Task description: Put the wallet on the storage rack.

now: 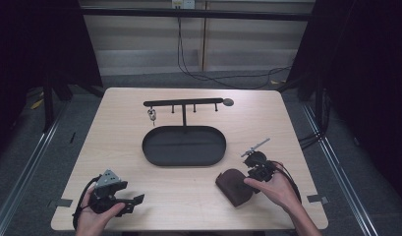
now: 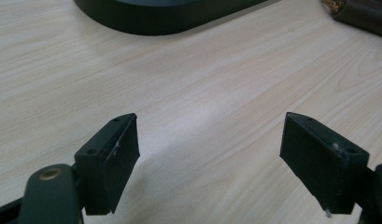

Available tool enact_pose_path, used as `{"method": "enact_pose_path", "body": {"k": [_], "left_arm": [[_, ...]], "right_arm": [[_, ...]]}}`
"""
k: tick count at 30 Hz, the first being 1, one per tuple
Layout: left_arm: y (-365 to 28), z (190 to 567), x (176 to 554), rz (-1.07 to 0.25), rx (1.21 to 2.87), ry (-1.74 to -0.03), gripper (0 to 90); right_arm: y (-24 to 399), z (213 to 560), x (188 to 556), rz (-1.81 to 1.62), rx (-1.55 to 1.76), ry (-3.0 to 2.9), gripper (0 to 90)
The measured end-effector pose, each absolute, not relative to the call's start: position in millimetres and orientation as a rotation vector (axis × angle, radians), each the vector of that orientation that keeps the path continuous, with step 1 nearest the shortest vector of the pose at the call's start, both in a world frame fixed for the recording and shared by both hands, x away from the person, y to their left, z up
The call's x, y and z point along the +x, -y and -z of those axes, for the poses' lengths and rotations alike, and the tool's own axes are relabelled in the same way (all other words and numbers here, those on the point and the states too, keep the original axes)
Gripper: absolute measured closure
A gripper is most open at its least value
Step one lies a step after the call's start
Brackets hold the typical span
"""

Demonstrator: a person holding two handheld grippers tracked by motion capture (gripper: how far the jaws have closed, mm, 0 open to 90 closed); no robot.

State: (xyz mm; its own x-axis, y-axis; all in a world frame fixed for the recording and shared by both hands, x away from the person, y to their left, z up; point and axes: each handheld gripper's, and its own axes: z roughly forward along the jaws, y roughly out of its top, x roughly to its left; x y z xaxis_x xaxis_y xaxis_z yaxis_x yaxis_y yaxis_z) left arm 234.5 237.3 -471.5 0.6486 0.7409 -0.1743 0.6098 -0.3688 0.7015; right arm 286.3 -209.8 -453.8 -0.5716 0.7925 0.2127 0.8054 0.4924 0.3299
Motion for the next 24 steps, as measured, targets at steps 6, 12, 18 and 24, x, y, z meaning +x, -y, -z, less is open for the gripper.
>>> {"method": "enact_pose_path", "body": {"k": [6,12,18,24], "left_arm": [[-236.7,471.2,234.6,-0.221,2.102,-1.042,19.5],[-237.8,470.7,234.9,-0.224,2.115,-1.032,19.5],[-238.6,470.2,235.2,-0.230,2.115,-1.032,19.5],[-239.4,469.7,235.2,-0.239,2.117,-1.032,19.7]], "right_arm": [[199.0,455.3,295.1,0.486,-1.415,2.700,18.0],[189.7,454.8,301.6,0.389,-1.393,2.702,17.5],[187.3,459.5,306.6,0.330,-1.390,2.670,16.6],[185.9,461.9,310.3,0.301,-1.379,2.655,16.9]]}}
